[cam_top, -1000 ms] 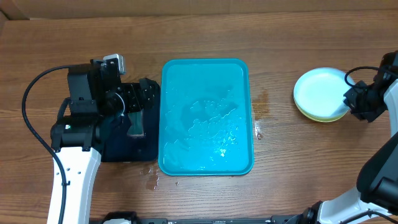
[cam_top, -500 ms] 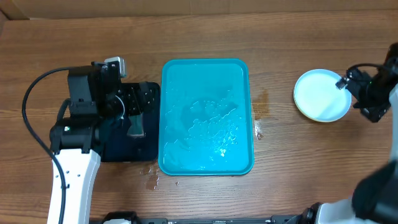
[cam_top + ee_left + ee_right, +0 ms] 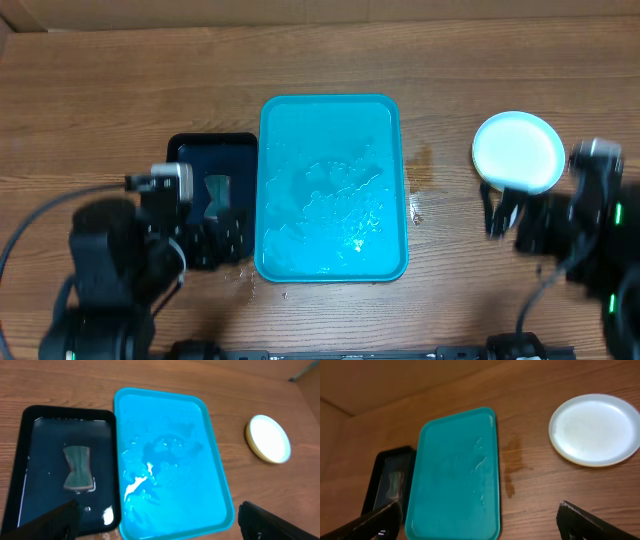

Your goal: Clean dirty plates on tray and stack at the side

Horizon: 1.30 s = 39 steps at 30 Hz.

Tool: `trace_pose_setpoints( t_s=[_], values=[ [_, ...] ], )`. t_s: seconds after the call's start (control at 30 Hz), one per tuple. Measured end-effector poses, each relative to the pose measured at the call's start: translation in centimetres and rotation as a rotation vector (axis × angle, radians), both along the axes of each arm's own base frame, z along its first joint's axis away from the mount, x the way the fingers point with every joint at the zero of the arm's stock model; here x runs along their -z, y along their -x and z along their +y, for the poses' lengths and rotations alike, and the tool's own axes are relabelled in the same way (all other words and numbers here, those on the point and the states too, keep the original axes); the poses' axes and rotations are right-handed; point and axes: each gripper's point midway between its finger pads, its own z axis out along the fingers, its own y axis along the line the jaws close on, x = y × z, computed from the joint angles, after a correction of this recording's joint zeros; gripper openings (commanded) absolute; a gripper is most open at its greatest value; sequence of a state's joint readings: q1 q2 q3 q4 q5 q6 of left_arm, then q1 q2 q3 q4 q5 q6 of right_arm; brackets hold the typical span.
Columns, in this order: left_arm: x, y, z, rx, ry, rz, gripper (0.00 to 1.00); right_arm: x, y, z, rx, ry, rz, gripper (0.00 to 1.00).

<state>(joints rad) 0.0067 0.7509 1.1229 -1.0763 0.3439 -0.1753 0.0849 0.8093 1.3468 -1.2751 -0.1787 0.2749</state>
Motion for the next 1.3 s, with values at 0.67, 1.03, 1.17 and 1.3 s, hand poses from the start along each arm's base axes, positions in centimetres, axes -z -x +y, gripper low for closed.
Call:
trace_pose_setpoints(
  t_s=[0.67,1.03,1.17,1.3],
  values=[
    [3.1,2.5,-0.5,0.004,0.041,-0.018,1.0,6.3,5.5,0.0,0.01,-0.05,0.04,1.0],
    [3.2,2.5,-0.5,0.004,0.041,-0.014,1.0,6.3,5.5,0.1,0.012,-0.052,0.04,1.0],
    [3.2,2.5,-0.5,0.004,0.041,-0.013,1.0,6.3,5.5,0.1,0.011,-0.051,0.04,1.0],
    [3.2,2.5,-0.5,0.003,0.04,-0.013,1.0,6.3,5.5,0.1,0.011,-0.051,0.04,1.0]
  ],
)
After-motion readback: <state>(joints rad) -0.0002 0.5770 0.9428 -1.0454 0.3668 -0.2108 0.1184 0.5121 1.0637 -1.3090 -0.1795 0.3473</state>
